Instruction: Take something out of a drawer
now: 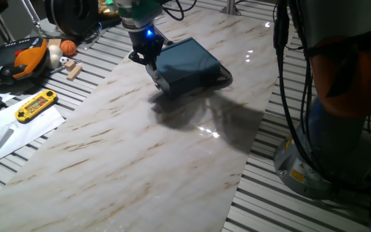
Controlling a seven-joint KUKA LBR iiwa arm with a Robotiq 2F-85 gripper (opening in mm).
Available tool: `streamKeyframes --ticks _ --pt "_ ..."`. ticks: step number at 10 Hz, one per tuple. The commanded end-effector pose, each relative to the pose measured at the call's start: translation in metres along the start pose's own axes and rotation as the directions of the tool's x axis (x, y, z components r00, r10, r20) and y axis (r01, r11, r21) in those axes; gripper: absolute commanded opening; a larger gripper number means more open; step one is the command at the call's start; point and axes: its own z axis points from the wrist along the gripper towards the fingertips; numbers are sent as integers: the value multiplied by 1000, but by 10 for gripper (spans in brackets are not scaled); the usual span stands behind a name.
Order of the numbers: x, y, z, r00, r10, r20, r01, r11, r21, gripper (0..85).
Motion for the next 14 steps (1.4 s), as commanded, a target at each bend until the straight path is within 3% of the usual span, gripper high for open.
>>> streamKeyframes --ticks 1,3,4,5,6,7,8,9,12,13,14 --pt "0 0 0 1000 -11 25 12 1000 -14 0" --pt "-11 -1 11 995 -57 83 60 998 -33 0" --pt "-16 -4 19 993 -69 96 75 996 -54 0" --pt "-20 -2 23 994 -54 99 58 998 -38 0" --pt "-23 -1 26 996 -28 79 31 999 -33 0" --pt "-25 -2 31 998 -12 57 14 999 -50 0" --pt "-26 -2 34 999 -3 49 5 999 -50 0" --pt "-26 -3 35 998 1 60 2 999 -42 0" --pt "-29 -8 42 998 -9 68 13 998 -66 0" --pt "-32 -10 45 998 -14 63 20 996 -87 0" --pt "-32 -10 45 998 -11 65 17 997 -80 0"
